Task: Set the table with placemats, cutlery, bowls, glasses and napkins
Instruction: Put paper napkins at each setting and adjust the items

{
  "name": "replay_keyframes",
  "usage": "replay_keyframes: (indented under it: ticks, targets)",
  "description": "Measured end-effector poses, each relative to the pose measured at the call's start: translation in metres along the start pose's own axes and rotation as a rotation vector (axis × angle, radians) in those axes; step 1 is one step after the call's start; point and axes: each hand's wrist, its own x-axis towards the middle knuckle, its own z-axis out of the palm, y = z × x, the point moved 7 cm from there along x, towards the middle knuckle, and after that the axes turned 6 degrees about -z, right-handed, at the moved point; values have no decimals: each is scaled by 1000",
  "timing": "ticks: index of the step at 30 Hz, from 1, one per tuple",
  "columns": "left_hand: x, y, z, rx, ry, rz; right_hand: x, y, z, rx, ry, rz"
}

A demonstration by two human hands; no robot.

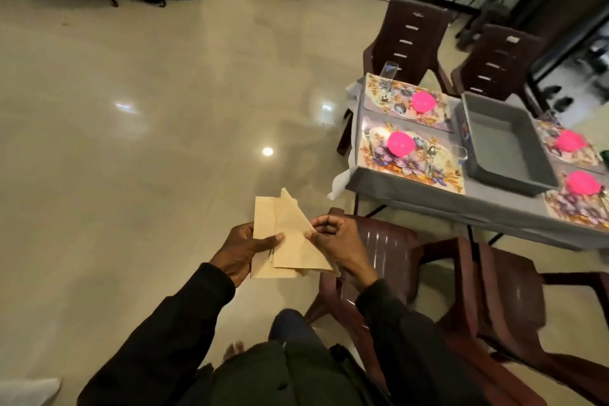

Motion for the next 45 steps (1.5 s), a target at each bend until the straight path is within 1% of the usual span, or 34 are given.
replay_keyframes:
  ticks: [7, 12, 15, 19, 22, 29, 34, 36, 39, 45]
  targets:
    - [81, 51, 16, 111, -60, -44, 68, 5, -27, 44, 94, 35]
    - [152, 103, 34, 147, -88, -58, 149, 10, -52, 81, 161, 49]
    - [190, 132, 55, 172, -108, -94, 190, 12, -75, 98, 232, 108]
    - [248, 170, 89, 198, -142, -88, 239, 7, -112, 127, 255, 138]
    - [281, 186, 117, 187, -189, -122, 262, 4, -139, 132, 283, 148]
    - [353, 223, 175, 218, -316, -191, 304, 2, -204, 154, 492, 125]
    - [409, 244, 210, 319, -423, -257, 321, 10, -242, 93, 680, 120]
    - [435, 256, 221, 353, -465, -289, 327, 19, -255, 105, 762, 131]
    - [468, 277, 238, 402, -538, -324, 330, 33, -274, 153, 874, 187]
    - [513, 297, 268, 455, -583, -409, 302, 56, -311, 284, 1144, 300]
